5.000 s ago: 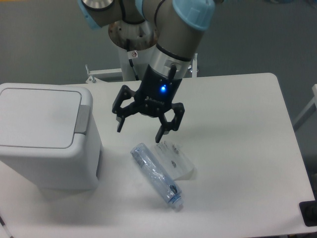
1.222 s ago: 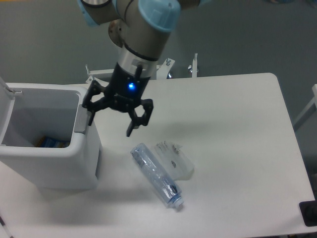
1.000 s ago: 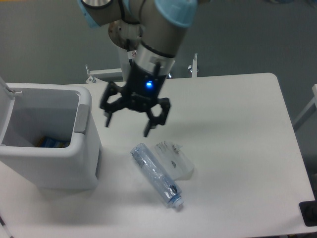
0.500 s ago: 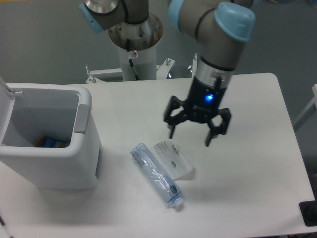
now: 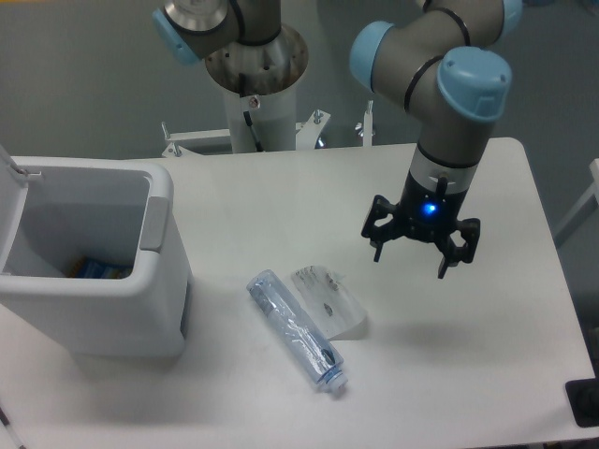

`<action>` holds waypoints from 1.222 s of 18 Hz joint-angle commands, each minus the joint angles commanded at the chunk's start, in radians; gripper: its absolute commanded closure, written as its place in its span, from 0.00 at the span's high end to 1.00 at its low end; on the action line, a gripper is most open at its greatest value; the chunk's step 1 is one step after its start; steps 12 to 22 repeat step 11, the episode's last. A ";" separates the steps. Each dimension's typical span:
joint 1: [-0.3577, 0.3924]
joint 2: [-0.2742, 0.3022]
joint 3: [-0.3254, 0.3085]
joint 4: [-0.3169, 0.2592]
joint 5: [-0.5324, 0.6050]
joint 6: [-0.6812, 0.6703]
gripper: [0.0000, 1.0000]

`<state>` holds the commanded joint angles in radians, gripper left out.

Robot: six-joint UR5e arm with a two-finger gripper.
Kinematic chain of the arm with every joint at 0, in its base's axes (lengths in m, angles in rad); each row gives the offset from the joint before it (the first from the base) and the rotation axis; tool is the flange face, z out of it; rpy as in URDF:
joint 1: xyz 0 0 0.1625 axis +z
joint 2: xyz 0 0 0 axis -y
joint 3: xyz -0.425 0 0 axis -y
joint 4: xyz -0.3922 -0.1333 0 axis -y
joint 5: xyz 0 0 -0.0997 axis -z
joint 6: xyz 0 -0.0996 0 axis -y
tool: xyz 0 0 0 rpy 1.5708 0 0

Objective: Open the trash can

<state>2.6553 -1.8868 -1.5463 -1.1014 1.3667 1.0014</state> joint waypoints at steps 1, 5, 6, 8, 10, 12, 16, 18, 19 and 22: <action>0.000 -0.005 0.000 -0.002 0.020 0.043 1.00; -0.003 -0.014 -0.002 0.000 0.107 0.160 1.00; -0.002 -0.018 -0.002 -0.002 0.121 0.187 1.00; -0.003 -0.020 -0.005 -0.002 0.135 0.220 1.00; -0.006 -0.020 -0.014 0.000 0.153 0.220 1.00; -0.006 -0.020 -0.014 -0.002 0.154 0.221 1.00; -0.006 -0.020 -0.014 -0.002 0.154 0.221 1.00; -0.006 -0.020 -0.014 -0.002 0.154 0.221 1.00; -0.006 -0.020 -0.014 -0.002 0.154 0.221 1.00; -0.006 -0.020 -0.014 -0.002 0.154 0.221 1.00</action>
